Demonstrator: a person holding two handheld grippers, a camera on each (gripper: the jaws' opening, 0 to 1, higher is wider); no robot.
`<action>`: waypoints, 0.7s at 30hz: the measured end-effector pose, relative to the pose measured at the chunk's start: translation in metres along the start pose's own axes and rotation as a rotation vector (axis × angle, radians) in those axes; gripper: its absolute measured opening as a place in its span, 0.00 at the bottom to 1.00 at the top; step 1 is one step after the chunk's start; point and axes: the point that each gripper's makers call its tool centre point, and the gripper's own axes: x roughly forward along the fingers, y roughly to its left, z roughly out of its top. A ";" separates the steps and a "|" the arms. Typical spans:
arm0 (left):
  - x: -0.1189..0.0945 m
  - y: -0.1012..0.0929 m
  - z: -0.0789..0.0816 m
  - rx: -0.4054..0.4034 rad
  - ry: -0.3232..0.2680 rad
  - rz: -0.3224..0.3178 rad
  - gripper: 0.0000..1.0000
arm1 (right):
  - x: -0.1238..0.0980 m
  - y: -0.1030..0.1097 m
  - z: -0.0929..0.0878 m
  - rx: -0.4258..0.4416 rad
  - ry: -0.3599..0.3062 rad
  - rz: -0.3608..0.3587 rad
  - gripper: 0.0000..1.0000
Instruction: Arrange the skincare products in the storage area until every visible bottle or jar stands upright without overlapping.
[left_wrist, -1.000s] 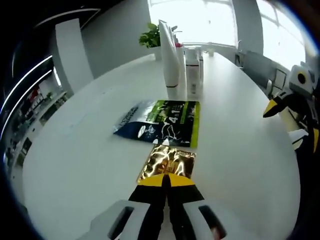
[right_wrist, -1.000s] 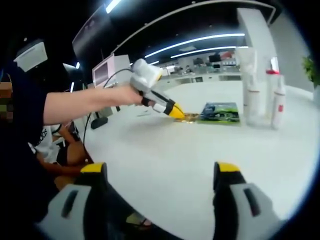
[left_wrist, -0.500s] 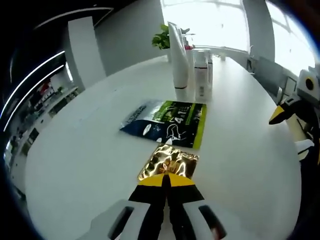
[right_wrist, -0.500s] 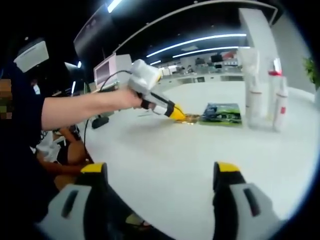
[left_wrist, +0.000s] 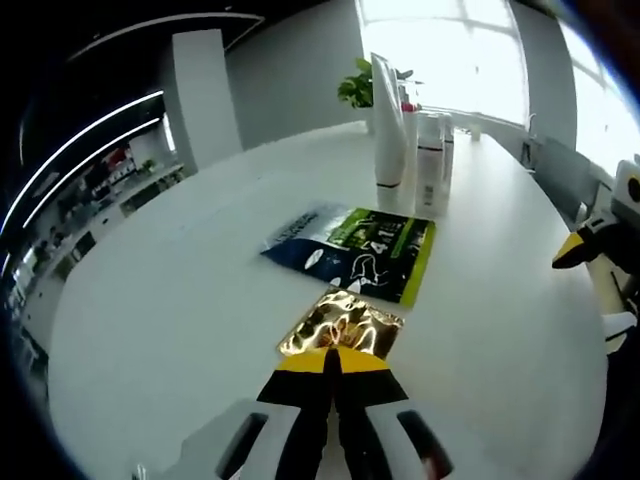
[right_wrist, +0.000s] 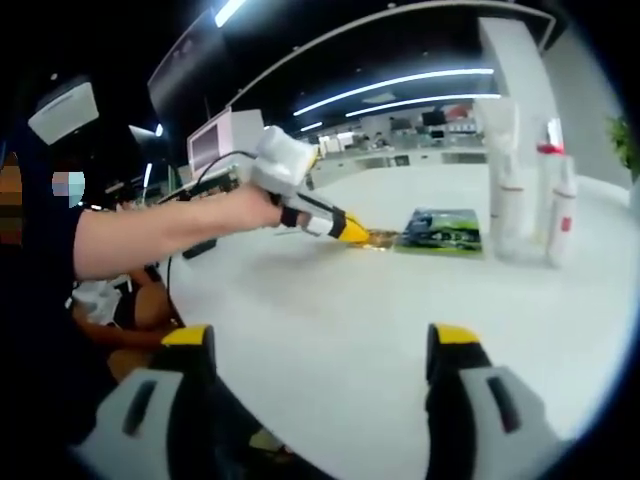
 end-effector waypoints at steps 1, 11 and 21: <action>0.000 0.000 0.000 -0.002 -0.002 0.005 0.00 | 0.000 0.000 0.000 0.001 0.001 0.001 0.87; -0.008 0.005 0.013 -0.030 -0.039 -0.018 0.00 | -0.002 -0.002 0.001 0.001 -0.004 0.001 0.87; 0.016 -0.004 0.032 0.111 0.009 -0.066 0.00 | -0.003 -0.002 -0.001 0.005 -0.002 -0.008 0.87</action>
